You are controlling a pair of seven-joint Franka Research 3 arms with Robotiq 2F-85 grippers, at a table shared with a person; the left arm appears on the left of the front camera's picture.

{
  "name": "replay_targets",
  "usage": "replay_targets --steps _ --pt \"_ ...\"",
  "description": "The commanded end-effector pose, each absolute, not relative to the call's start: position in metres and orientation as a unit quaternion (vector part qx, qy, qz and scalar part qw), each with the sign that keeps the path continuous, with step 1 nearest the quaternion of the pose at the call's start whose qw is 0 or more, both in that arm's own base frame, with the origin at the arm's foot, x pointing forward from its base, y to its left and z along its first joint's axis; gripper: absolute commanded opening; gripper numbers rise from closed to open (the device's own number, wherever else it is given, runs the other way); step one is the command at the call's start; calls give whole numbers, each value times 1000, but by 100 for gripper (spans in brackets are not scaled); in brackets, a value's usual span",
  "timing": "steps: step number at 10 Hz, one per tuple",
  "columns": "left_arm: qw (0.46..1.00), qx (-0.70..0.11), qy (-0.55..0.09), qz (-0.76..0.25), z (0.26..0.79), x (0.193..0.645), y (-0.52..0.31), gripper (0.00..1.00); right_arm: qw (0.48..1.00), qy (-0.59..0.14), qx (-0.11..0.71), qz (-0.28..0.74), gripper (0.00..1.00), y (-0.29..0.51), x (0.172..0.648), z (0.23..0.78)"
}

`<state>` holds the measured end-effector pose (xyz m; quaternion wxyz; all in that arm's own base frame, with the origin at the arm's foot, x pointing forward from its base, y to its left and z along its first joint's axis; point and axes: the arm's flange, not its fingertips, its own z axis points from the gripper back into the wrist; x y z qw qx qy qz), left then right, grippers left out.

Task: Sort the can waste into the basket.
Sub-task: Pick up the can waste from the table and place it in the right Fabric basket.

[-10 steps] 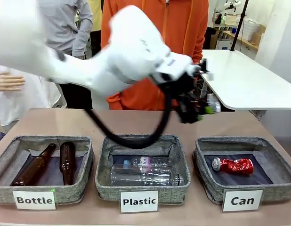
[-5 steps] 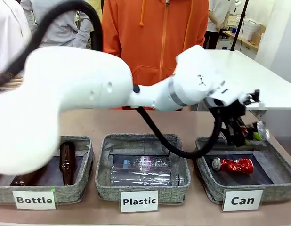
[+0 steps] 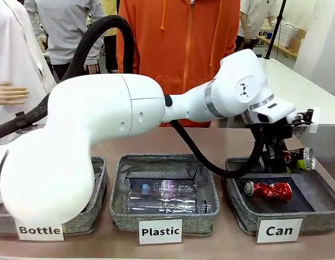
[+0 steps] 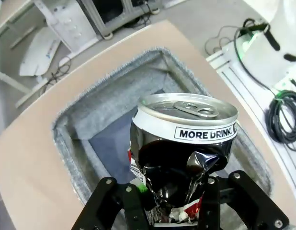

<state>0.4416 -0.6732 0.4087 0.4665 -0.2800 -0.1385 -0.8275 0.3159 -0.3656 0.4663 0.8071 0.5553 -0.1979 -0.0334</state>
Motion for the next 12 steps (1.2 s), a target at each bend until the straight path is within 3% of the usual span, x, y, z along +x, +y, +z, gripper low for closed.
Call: replay_targets --steps 1,2,3,4,8,12 --pt "477 -257 -125 -831 417 461 -703 57 806 -199 556 -32 100 -364 314 469" --pt "476 -256 -123 -832 417 460 -703 100 806 -199 556 -32 100 -364 314 469" --pt "477 -253 -118 -833 417 459 -703 61 806 -199 556 -32 100 -364 314 469" --pt "479 -249 -118 -834 416 459 -702 100 806 -199 556 -32 100 -364 314 469" --pt "477 -245 -109 -837 416 457 -698 100 806 -199 556 -32 100 -364 314 469" --pt "508 -232 -15 -829 441 438 -645 100 810 -191 555 -21 100 -355 323 466"
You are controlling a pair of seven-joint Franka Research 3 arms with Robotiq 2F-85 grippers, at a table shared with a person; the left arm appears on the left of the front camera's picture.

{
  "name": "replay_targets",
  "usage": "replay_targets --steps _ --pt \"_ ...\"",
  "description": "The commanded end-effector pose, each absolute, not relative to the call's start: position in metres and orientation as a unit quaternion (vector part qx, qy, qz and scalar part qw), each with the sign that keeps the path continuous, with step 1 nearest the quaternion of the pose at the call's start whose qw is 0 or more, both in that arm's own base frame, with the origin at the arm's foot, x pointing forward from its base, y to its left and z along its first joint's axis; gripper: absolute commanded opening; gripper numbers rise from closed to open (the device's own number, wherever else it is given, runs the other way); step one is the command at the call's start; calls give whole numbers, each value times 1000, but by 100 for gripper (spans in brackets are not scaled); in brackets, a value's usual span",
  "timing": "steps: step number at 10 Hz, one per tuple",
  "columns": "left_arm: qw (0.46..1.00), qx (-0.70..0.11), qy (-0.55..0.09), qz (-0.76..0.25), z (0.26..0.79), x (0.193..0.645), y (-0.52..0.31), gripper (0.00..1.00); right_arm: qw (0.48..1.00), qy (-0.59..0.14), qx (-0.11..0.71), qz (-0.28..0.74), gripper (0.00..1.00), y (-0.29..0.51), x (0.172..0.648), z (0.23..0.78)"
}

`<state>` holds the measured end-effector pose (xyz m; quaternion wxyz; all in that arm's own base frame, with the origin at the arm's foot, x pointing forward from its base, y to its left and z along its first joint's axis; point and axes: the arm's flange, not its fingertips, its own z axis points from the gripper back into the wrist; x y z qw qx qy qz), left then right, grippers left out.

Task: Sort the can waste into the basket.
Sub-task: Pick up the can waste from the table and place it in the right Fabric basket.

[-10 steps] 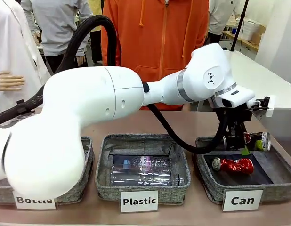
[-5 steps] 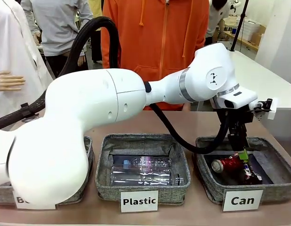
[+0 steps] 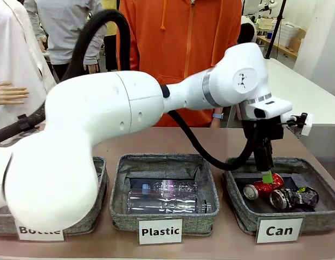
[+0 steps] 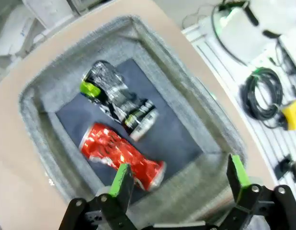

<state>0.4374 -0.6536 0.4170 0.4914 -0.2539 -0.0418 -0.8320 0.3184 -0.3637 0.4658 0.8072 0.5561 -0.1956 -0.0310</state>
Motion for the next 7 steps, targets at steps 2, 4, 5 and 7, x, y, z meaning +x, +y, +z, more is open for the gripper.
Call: replay_targets --steps 2,4,5,7 --pt "514 -226 -11 -827 460 413 -588 100 812 -200 549 10 100 -316 349 469" --pt "555 -192 -21 -809 482 387 -525 100 832 -174 524 63 100 -262 373 467" --pt "591 -184 -38 -784 492 378 -484 100 849 -161 494 99 100 -230 378 465" --pt "683 -165 -71 -708 506 375 -407 100 835 -143 506 164 100 -178 377 464"
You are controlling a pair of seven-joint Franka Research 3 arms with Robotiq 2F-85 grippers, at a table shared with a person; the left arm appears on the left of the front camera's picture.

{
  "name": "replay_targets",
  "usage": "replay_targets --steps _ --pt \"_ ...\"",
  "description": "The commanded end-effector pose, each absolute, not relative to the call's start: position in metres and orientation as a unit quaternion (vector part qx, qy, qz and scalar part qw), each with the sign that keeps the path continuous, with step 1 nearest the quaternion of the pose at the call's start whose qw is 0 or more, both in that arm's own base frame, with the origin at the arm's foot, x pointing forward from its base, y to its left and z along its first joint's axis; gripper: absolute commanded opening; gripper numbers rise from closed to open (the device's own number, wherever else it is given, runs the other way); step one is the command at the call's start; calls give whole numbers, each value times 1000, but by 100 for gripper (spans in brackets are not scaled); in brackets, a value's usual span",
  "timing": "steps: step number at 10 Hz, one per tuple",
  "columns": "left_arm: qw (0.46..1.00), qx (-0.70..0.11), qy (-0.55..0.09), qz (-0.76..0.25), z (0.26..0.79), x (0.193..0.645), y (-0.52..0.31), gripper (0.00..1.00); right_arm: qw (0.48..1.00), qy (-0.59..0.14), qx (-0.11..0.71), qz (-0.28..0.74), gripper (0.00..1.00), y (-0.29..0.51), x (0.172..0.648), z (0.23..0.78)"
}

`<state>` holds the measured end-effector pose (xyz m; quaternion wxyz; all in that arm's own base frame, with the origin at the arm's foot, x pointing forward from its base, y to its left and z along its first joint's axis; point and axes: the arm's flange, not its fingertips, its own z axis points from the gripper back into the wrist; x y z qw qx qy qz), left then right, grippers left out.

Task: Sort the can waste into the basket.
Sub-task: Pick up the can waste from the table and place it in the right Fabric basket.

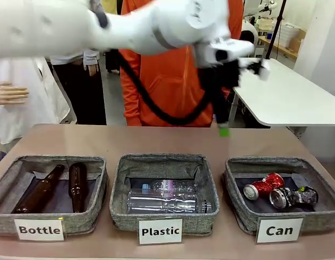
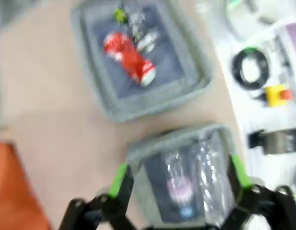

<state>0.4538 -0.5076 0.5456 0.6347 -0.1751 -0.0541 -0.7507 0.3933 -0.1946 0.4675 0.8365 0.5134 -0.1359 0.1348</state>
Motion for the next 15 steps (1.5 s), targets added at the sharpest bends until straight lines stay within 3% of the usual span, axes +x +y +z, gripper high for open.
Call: replay_targets --steps 1,2,5,7,9,12,15 --pt "749 -140 -97 -640 514 387 -364 100 823 -146 518 180 100 -158 377 465" --pt "806 -157 -104 -561 522 404 -313 100 817 -159 531 161 100 -136 369 465" --pt "861 -368 -144 -321 526 442 -189 100 768 -157 615 85 100 -66 366 453" --pt "799 -525 -171 -236 505 447 -118 100 763 -138 630 49 100 -28 376 438" --pt "710 -629 -240 -206 480 428 -63 100 779 -116 615 30 100 -10 383 425" --pt "712 -632 -278 -130 417 374 2 100 787 -153 598 15 100 -10 395 421" --pt "734 -625 -225 -143 387 328 13 100 787 -142 600 23 100 -15 390 418"
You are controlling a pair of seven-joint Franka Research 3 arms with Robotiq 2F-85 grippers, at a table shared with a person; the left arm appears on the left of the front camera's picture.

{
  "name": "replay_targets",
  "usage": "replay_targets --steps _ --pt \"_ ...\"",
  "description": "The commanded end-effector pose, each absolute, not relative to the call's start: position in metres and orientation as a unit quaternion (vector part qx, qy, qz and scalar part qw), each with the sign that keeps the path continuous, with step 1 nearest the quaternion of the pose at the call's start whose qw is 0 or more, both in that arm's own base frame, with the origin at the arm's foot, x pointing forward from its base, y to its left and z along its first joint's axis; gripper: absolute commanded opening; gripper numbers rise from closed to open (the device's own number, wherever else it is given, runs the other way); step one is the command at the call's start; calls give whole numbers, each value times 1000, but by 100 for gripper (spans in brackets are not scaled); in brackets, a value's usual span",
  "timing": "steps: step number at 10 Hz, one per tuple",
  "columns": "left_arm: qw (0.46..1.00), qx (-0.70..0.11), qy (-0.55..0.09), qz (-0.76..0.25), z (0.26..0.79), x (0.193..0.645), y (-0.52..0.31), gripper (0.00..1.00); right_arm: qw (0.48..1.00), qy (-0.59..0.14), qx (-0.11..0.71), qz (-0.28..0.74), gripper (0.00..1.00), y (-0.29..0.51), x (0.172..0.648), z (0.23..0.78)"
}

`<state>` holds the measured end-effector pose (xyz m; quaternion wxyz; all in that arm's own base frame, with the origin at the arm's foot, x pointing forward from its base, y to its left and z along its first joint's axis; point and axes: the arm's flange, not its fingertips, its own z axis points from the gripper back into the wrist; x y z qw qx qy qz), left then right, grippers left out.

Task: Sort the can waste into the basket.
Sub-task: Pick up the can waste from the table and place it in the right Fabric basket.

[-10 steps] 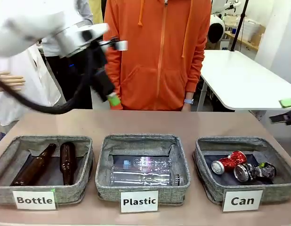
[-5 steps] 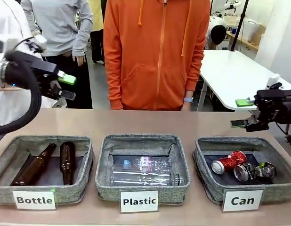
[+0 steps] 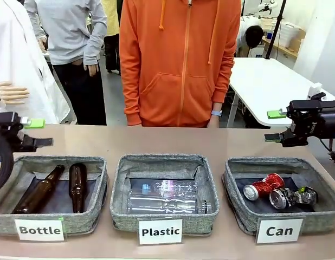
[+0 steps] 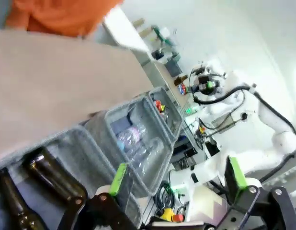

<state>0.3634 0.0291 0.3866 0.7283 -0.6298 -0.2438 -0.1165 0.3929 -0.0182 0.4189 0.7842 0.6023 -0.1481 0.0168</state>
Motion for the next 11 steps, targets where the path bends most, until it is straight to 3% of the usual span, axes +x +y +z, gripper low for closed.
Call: replay_targets --steps 1,11 --pt "720 -633 -263 -111 395 366 22 100 787 -142 600 23 100 -15 390 418" --pt "720 -633 -263 -111 395 366 22 100 787 -142 600 23 100 -15 390 418"
